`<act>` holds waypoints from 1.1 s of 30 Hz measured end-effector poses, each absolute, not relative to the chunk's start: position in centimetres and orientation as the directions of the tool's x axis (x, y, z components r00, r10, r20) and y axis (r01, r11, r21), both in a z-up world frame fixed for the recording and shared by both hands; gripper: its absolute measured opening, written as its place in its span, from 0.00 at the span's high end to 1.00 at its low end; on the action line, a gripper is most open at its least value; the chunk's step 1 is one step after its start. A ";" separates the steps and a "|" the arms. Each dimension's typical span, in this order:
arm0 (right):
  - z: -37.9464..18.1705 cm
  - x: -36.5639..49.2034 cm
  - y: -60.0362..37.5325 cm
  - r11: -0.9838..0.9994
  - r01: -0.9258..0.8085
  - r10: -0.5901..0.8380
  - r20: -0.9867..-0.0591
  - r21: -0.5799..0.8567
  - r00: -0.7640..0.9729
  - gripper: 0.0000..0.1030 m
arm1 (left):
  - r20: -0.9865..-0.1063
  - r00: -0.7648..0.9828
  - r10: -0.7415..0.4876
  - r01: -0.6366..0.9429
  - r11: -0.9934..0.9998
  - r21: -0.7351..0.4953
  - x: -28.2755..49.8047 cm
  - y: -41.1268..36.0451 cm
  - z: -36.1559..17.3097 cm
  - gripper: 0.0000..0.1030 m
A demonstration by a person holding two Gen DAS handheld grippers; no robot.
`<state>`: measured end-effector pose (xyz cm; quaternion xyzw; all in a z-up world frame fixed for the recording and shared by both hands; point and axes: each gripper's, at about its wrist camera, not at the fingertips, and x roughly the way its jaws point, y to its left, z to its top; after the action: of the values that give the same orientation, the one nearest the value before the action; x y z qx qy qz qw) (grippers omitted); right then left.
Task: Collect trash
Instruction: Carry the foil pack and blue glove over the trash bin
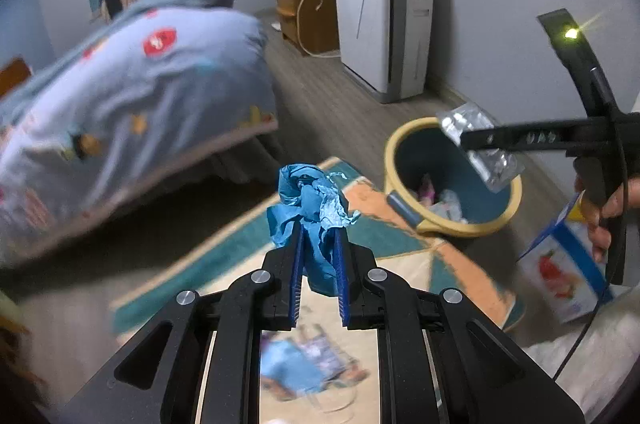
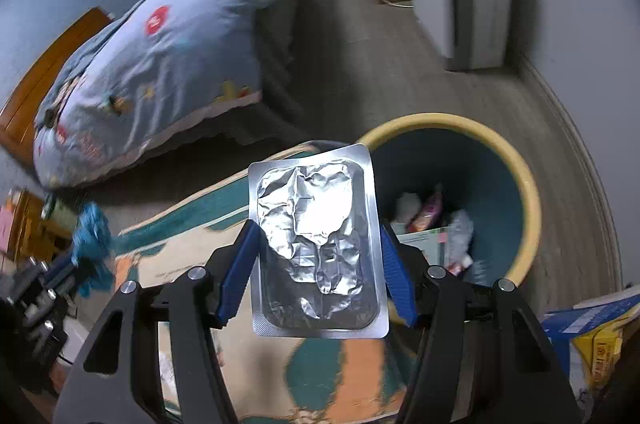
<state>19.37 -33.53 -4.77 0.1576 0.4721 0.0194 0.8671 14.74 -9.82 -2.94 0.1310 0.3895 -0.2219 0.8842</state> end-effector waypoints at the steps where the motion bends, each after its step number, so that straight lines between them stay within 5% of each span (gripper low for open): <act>1: -5.0 19.5 -34.4 0.947 0.134 0.173 -0.815 0.291 0.553 0.43 | -0.770 0.561 -0.305 0.498 0.867 0.019 15.4 -10.3 -3.9 0.85; 14: -9.1 20.3 -42.2 0.924 0.305 0.053 -0.867 0.230 0.495 0.43 | -0.802 0.491 -0.341 0.595 0.804 0.022 17.2 -17.8 -8.1 0.85; 33: -11.4 20.1 -44.1 0.879 0.386 0.082 -0.887 0.279 0.454 0.42 | -0.830 0.435 -0.349 0.633 0.774 0.006 18.4 -26.3 -13.3 0.85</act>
<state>20.13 -44.06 -11.38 0.2276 0.5144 -0.0924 0.8216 18.42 -26.30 -13.34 0.1606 0.4420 -0.2954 0.8316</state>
